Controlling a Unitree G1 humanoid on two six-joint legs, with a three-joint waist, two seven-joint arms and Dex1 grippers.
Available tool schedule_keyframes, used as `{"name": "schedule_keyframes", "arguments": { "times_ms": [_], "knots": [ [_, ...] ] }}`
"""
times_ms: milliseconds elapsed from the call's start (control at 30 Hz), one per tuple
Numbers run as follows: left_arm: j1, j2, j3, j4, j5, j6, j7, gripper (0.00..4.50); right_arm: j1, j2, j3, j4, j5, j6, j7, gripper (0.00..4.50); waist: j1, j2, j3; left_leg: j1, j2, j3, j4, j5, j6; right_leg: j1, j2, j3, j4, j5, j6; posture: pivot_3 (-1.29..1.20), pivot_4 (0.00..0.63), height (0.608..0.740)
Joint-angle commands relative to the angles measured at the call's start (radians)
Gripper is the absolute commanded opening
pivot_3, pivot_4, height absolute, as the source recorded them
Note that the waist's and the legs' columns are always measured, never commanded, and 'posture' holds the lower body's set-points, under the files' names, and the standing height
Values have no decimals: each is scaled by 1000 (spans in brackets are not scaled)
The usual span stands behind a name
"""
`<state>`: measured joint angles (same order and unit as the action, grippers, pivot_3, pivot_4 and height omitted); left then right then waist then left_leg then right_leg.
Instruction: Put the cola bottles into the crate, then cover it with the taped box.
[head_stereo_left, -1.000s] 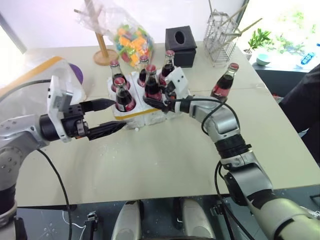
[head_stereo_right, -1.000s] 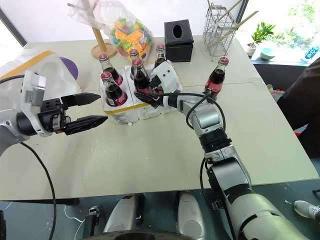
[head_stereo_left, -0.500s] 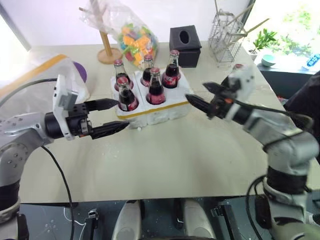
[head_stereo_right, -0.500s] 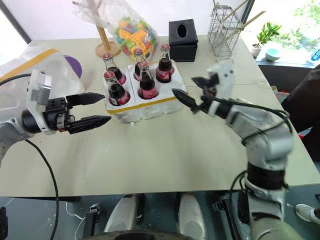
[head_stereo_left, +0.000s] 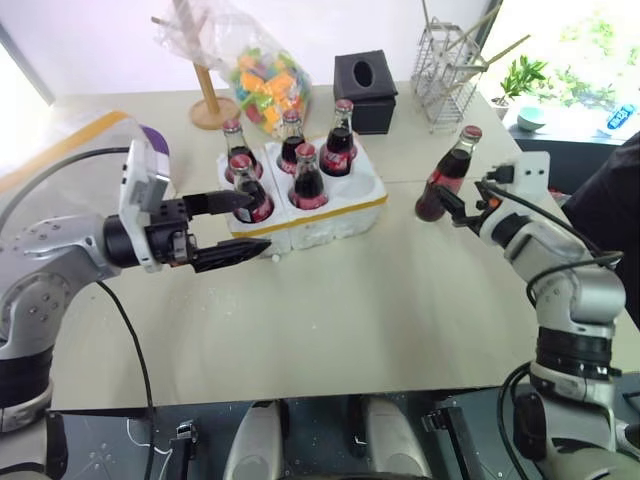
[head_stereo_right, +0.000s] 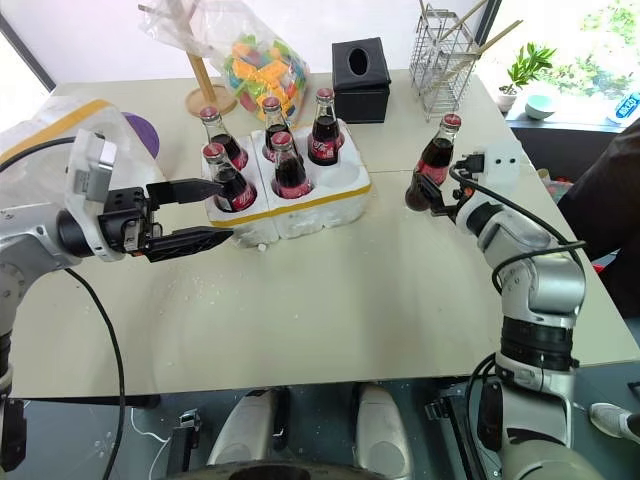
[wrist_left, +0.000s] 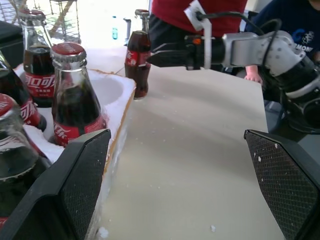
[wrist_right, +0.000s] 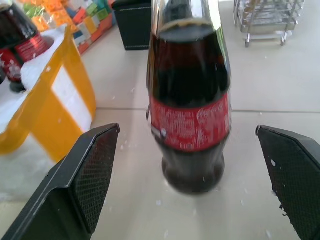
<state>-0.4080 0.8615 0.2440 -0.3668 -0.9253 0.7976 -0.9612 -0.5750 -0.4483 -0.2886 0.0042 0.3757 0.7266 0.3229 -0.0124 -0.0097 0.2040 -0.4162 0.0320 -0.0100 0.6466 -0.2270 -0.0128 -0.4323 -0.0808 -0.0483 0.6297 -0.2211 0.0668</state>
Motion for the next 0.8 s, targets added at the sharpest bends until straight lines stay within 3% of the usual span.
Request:
{"name": "schedule_keyframes", "arguments": {
  "times_ms": [33, 167, 267, 333, 533, 667, 800],
  "knots": [
    [-17, 2, 6, -27, -6, -12, -1, 4500, -79, 3, 28, 144, -36, -115, 25, 4460, -1, 0, 0, 0, 0, 0, 0, 0, 0, 0, 0, 0, 0, 0, 0, 0, 150, 740],
    [-10, 5, 15, -39, -14, -8, 7, 4500, -170, 6, 46, 371, -73, -232, 41, 4460, -2, 0, 0, 0, 0, 1, 0, 0, 0, 0, 0, 1, 0, 0, 0, 0, 150, 740],
    [-2, 9, 28, -47, -18, -5, 16, 4500, -198, 4, 58, 437, -86, -298, 60, 3651, -1, 0, 0, 0, 0, 1, 0, 0, 0, 0, 0, 1, 0, 1, 2, 0, 150, 740],
    [3, 11, 37, -54, -23, -2, 24, 4500, -197, 0, 64, 416, -79, -323, 88, 2755, 0, 0, 0, 0, 0, 1, 0, 0, 0, 0, 0, 1, 0, 1, 3, 0, 150, 740],
    [55, 16, 82, -75, -39, 0, 49, 4500, -232, 10, 18, 61, 143, -266, 223, 2782, -7, 6, 4, -3, 0, 3, -1, 0, 0, -6, 0, 4, 2, 2, 4, 0, 150, 740],
    [63, 13, 80, -82, -42, -3, 59, 4500, -270, 30, 48, -29, 245, -160, 248, 2782, -5, 6, 4, -6, 1, 4, -1, 0, 0, -11, 3, 6, 5, 3, 5, 0, 150, 740],
    [55, 9, 72, -78, -38, -7, 62, 4500, -274, 47, 127, -48, 227, -129, 268, 2782, -1, 5, 3, -6, 1, 4, 0, 0, 0, -10, 3, 6, 3, 3, 5, 0, 150, 740]
  ]
}}
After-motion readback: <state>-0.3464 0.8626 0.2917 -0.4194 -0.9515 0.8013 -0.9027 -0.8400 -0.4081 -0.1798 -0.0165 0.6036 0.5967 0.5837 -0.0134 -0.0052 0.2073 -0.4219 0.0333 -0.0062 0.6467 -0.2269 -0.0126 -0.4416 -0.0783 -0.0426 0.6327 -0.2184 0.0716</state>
